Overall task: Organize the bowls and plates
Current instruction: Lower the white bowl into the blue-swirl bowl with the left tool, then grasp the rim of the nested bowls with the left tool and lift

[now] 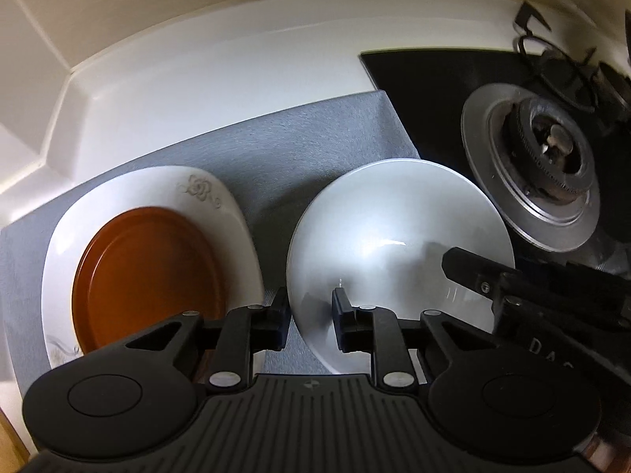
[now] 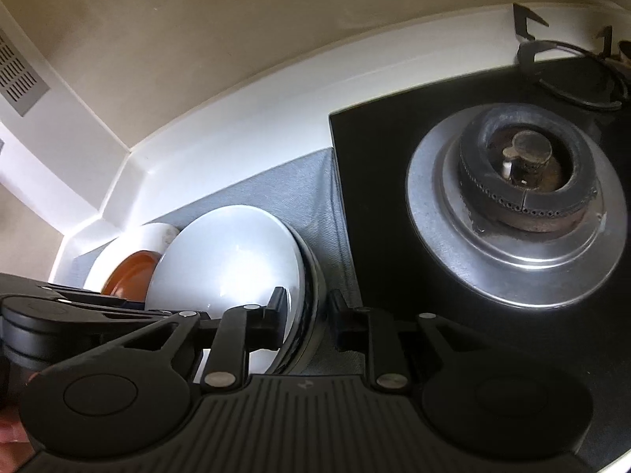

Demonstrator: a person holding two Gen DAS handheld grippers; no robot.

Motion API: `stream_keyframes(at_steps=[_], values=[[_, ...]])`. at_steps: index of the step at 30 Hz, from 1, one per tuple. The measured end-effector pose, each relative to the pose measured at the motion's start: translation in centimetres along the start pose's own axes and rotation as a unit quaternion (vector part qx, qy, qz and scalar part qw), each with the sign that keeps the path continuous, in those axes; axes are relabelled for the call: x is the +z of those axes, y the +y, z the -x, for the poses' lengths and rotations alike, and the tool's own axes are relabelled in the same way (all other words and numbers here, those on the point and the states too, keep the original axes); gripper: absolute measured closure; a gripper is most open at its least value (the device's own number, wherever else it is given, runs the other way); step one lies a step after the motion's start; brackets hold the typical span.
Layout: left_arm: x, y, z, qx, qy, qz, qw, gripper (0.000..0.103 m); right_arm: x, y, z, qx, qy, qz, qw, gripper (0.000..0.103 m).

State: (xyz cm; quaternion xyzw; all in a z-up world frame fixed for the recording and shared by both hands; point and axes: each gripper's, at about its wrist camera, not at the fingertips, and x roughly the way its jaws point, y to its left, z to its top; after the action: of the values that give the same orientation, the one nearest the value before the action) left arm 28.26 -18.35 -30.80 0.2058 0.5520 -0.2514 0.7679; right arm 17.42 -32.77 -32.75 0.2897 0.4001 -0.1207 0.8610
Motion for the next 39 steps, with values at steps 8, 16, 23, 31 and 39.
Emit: stream_keyframes(at_steps=[8,16,23,31,39], values=[[-1.0,2.5,2.8,-0.018,-0.022,0.030,0.9991,0.079,0.4,3.0,2.1,-0.002,0.005,0.013,1.000,0.079],[-2.9,9.5,5.5,-0.027,-0.036,0.113,0.9926,0.079,0.2,8.9,1.5,0.030,0.040,0.049,0.998,0.079],[-6.0,16.6,6.7,-0.006,-0.028,0.180,0.9832,0.079,-0.6,15.7,-0.9,0.068,0.071,0.094,0.991,0.079],[-9.6,23.2,8.4,0.024,-0.029,0.249,0.9677,0.079,-2.2,22.9,-3.1,0.113,0.109,0.133,0.979,0.079],[-12.7,28.2,12.3,0.038,-0.033,0.298,0.9533,0.079,-3.2,28.3,-2.2,0.147,0.123,0.171,0.967,0.079]])
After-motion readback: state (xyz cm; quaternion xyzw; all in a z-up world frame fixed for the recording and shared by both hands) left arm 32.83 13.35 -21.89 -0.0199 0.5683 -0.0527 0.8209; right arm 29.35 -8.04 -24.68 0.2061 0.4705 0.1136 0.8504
